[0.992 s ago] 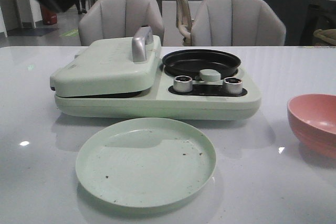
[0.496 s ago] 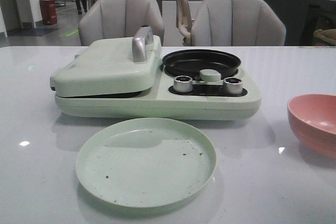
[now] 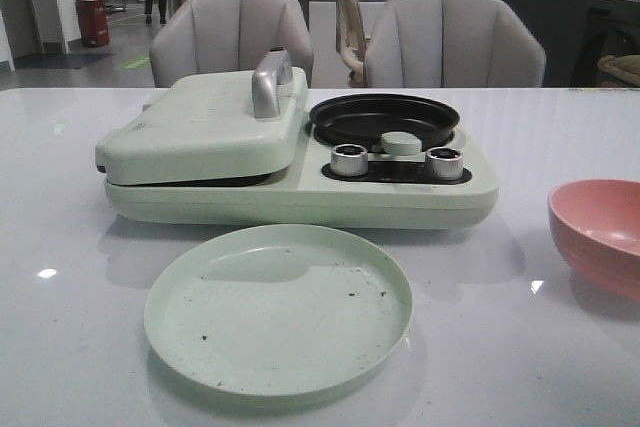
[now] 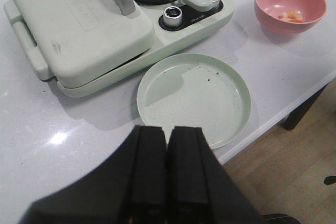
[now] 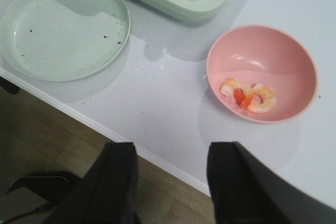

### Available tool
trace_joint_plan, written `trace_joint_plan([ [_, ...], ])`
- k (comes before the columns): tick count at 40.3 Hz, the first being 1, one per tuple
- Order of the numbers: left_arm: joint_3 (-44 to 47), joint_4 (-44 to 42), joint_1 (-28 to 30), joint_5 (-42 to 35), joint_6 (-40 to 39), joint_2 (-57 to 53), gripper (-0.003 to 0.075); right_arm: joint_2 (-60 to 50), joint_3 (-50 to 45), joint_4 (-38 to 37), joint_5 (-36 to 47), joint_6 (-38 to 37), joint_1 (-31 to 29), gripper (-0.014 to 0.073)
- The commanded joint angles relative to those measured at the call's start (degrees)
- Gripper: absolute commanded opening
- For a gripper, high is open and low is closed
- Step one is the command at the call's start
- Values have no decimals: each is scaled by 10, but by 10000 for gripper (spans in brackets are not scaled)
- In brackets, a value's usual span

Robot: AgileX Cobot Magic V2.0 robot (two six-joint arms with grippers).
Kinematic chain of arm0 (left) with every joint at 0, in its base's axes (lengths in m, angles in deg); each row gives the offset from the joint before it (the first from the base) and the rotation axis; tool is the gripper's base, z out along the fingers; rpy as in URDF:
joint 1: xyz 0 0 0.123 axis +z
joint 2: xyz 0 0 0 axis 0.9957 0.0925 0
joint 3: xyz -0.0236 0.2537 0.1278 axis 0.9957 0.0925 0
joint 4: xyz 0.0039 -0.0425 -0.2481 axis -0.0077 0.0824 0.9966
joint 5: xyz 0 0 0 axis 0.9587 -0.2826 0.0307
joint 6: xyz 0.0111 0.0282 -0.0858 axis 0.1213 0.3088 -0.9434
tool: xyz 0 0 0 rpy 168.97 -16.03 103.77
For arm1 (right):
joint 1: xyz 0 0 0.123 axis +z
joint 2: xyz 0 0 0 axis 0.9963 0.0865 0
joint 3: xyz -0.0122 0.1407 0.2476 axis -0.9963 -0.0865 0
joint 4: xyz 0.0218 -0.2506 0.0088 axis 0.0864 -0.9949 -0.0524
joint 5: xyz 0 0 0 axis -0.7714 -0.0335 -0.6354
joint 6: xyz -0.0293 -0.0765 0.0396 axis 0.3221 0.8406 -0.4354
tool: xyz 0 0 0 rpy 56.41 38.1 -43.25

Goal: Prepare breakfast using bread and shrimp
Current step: 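Withdraw the left gripper and move the right gripper to the pink bowl, then grasp the pink bowl rim with the right gripper and lift it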

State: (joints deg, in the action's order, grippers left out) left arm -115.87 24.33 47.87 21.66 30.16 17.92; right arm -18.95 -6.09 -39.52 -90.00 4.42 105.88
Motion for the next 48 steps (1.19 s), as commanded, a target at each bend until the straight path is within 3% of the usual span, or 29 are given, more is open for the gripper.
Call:
trace_joint_plan([
  [1, -16, 1, -4, -42, -6, -1, 101, 30, 20, -30, 31, -26, -8, 431],
  [9, -16, 1, -4, -42, -6, -1, 101, 118, 49, -86, 4, -91, -52, 431],
  [26, -16, 3, -4, -39, -6, -1, 101, 342, 167, -98, 5, -86, -234, 431],
  [48, -16, 3, -4, -39, -6, -1, 101, 619, 272, -92, 24, -85, -241, 431],
])
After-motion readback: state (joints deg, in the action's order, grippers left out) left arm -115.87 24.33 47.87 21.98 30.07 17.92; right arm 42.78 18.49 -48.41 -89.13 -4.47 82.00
